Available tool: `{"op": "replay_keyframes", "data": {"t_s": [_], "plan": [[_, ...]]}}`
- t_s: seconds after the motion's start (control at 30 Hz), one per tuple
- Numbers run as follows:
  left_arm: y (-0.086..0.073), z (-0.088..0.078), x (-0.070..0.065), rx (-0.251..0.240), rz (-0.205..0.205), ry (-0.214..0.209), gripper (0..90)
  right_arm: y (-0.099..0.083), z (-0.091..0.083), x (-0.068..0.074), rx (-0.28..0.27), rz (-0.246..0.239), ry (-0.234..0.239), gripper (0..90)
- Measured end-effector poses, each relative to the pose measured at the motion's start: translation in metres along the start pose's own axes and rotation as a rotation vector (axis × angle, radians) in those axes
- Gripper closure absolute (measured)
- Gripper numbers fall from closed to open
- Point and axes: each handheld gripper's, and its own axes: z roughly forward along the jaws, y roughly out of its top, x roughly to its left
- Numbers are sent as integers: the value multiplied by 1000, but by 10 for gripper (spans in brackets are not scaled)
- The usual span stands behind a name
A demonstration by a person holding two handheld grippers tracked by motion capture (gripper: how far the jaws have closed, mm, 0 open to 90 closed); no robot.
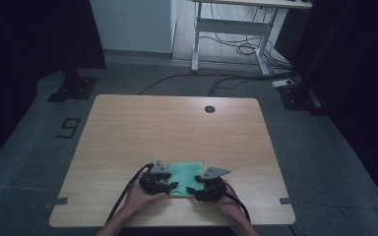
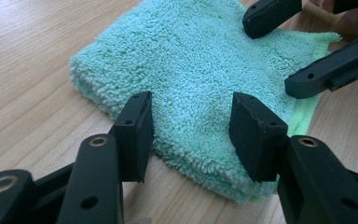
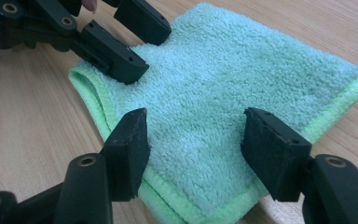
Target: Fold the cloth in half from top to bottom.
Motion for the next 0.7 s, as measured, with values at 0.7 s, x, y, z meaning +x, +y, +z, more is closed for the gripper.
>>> {"op": "replay_keyframes", "data": {"t_s": [0.7], "plan": [[37, 27, 45, 1, -61, 47, 494, 25, 24, -37, 25, 38, -69, 411]]}}
